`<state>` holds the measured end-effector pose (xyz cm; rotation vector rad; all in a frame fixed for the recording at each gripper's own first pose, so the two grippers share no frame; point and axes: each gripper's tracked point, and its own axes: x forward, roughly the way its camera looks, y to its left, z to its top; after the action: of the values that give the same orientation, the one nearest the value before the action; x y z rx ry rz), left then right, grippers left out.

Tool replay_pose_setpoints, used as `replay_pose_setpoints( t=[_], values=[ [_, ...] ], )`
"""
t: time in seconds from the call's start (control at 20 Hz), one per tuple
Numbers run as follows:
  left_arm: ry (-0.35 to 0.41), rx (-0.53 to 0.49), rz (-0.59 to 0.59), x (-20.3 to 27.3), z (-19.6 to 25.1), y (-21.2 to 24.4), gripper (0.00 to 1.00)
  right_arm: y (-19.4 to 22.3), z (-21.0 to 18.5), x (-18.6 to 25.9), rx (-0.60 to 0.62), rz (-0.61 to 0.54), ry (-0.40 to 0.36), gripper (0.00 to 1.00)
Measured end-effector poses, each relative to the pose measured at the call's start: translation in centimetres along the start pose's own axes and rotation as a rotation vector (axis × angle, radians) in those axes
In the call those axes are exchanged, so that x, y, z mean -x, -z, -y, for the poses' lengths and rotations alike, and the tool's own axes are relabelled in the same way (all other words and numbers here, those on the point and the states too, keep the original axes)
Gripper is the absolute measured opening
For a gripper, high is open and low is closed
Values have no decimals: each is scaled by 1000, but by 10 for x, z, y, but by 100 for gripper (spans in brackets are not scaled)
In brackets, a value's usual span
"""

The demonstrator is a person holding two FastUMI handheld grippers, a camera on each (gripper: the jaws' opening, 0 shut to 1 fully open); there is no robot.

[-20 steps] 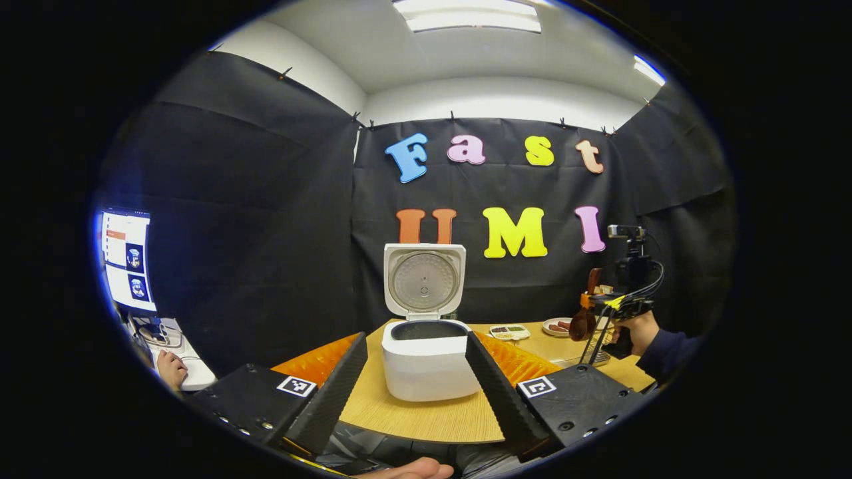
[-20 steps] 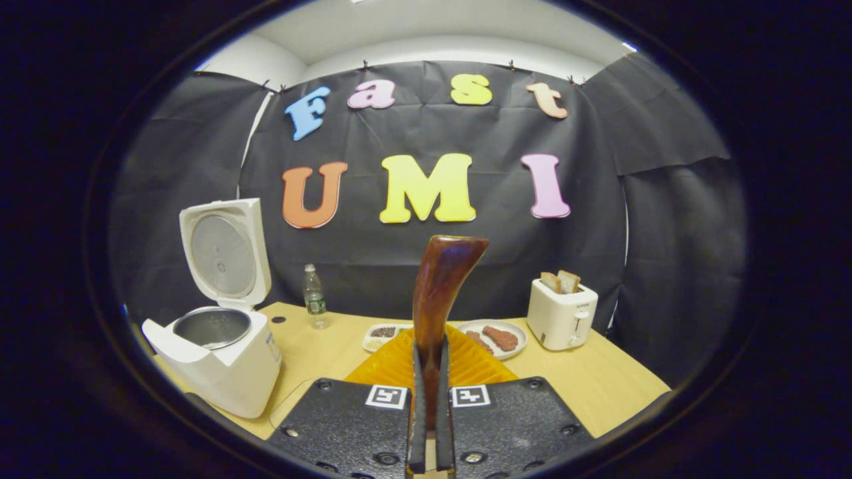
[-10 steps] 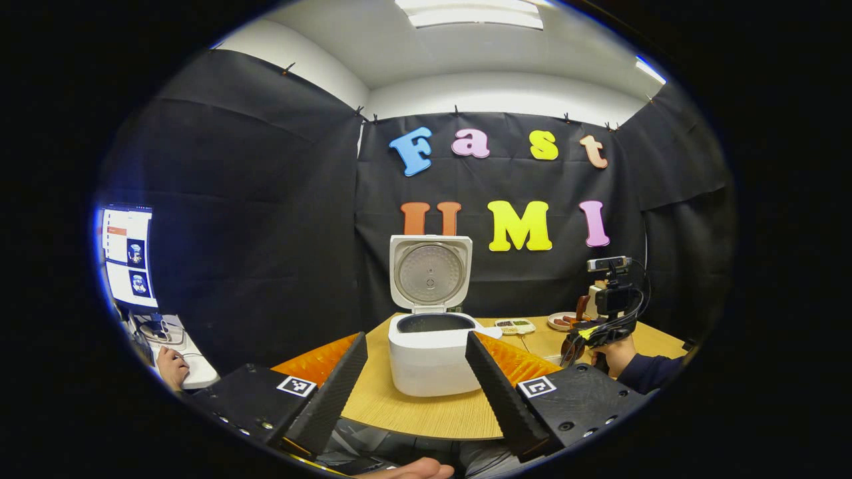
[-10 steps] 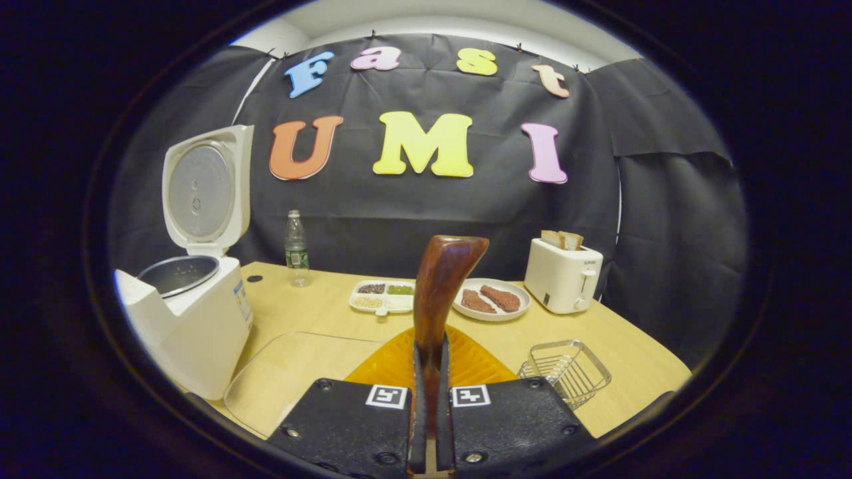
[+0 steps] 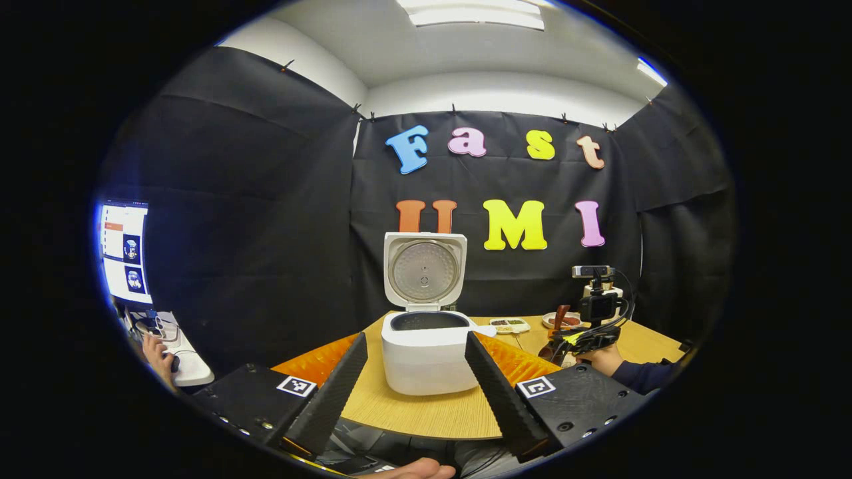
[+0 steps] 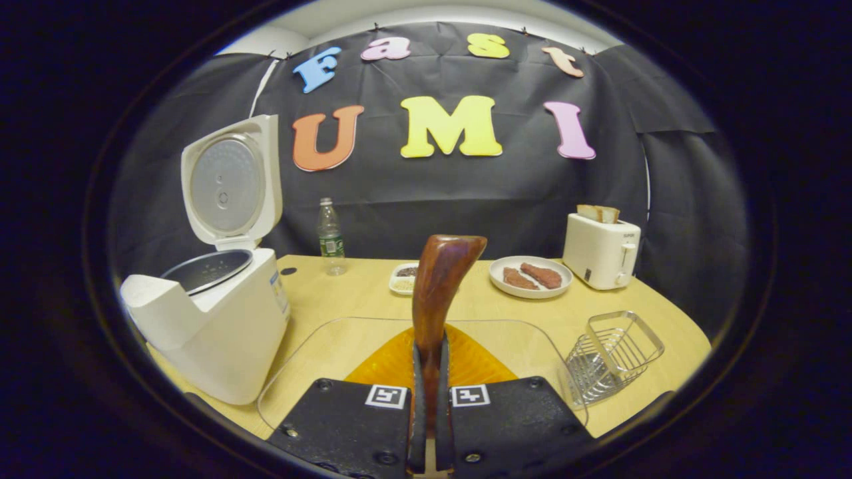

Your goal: Close the left gripper, press the button to open the rice cooker; take a wooden spoon from the chopstick holder with the right hand, scoop a spoonful of rice and pour it into the rice cooker, then put the wooden spoon back into the chopstick holder.

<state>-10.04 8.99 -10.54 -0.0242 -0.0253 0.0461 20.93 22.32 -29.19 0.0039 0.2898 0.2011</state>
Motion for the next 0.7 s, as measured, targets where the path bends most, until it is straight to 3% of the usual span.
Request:
replay_pose_setpoints(
  t=[0.35, 0.7],
  values=[
    [-12, 18, -5, -3, -9, 1, 94, 11, -43, 15, -120, -111, -160, 11],
    [-18, 1, -22, -3, -11, 7, 94, 11, -22, 11, -477, -222, -238, 11]
  ],
)
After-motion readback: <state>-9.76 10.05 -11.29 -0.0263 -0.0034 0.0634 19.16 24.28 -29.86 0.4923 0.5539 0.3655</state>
